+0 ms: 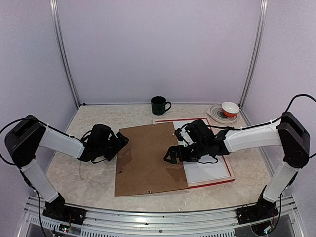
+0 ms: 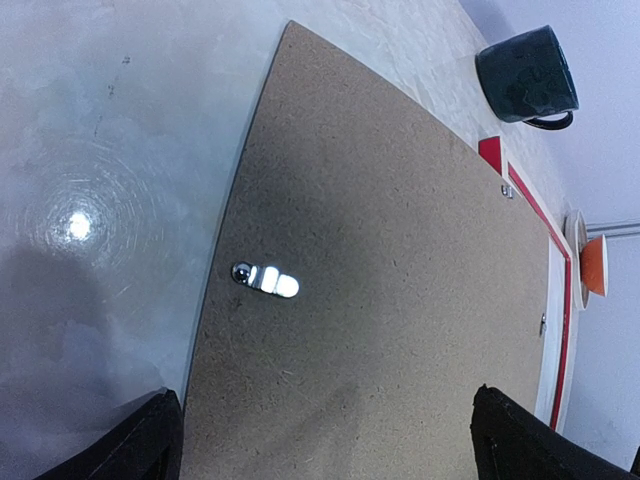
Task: Put the photo into the frame
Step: Adjust the fastener on the backboard.
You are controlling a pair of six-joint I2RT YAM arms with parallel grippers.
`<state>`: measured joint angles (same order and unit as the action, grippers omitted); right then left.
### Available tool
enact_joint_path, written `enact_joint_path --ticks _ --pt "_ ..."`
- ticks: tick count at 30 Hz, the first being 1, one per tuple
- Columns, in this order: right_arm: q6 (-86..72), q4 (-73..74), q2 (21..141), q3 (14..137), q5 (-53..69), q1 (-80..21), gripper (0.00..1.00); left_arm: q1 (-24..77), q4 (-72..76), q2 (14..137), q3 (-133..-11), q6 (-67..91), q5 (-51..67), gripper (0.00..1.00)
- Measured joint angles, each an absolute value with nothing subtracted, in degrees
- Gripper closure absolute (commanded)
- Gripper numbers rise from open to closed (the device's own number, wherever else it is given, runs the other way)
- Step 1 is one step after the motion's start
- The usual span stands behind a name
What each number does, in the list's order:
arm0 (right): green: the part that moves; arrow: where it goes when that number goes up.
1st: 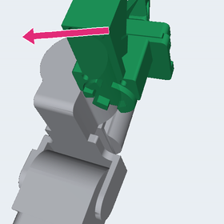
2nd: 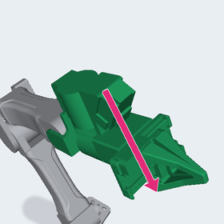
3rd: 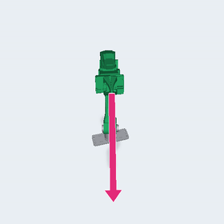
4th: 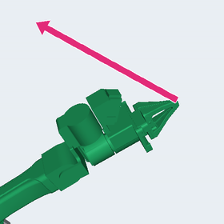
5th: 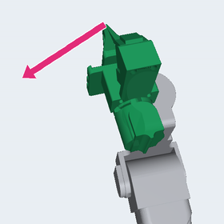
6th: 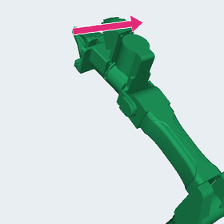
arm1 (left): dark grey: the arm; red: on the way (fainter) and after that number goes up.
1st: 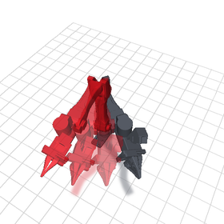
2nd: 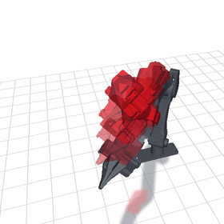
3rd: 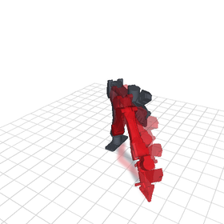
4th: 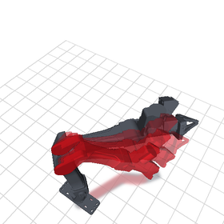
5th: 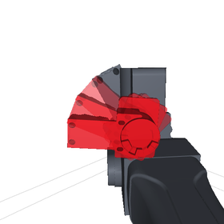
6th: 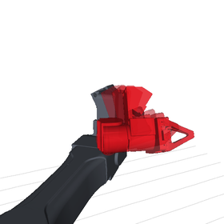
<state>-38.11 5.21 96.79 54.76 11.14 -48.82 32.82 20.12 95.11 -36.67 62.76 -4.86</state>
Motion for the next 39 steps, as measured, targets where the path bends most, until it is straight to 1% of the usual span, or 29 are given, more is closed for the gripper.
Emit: enact_joint_path --ticks 7,17,27,39 --pt "-38.6 3.9 96.1 53.4 11.4 -48.8 0.01 32.8 20.1 95.1 -36.7 62.8 -4.9 0.01" --pt "-39.9 2.6 95.8 52.6 15.4 -48.8 0.01 32.8 20.1 95.1 -36.7 62.8 -4.8 0.01" --pt "-40.1 3.0 93.8 52.8 13.8 -48.8 0.01 32.8 20.1 95.1 -36.7 62.8 -4.8 0.01" --pt "-39.9 3.5 95.5 54.3 12.6 -46.9 0.01 32.8 20.1 95.1 -36.7 62.8 -4.8 0.01"
